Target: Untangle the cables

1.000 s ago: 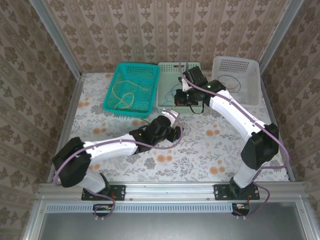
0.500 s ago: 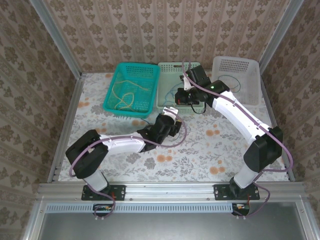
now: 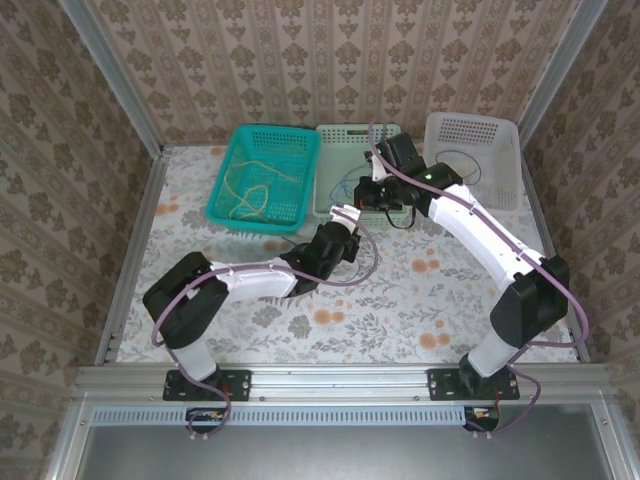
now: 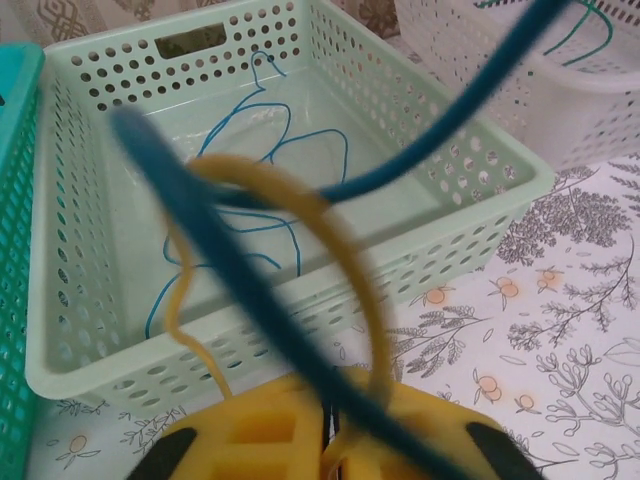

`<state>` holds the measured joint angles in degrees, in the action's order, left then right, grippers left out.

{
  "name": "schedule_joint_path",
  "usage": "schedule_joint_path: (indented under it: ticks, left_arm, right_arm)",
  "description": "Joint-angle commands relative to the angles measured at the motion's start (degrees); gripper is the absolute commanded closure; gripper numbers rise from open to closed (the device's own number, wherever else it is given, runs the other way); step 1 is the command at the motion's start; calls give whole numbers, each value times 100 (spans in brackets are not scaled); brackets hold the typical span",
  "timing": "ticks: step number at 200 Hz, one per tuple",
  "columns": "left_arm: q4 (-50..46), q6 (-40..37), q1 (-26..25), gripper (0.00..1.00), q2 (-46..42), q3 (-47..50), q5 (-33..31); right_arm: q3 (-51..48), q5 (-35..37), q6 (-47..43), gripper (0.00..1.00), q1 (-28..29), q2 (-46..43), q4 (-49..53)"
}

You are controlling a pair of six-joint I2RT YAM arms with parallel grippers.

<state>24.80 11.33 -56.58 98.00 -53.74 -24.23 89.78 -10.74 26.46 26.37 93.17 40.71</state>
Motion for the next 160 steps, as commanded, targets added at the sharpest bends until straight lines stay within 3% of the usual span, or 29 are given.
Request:
schedule_joint_path:
  ticks: [1,39,100,131,160]
  left_arm:
    - [19,-95,4,95,-475,110,179]
    - [-187,-103,4,100,-1150,519,591]
    - [-582,-155,140,100,-2493,887,1397]
    - [-775,-29,541,100,-3452,1021,1426]
    - [-1407,66,1092,100,-4472,755,1748]
  right_arm:
    - [-83,554,-378,100,-119,-117,348]
    - [-90,1239,-828,100,-208,29,580]
    - [-140,1884,-1131,100,-211,141,570]
    - [-59,1889,-1037,100,-252,215,325]
    - [-94,1452,-421,100,-618,177,-327]
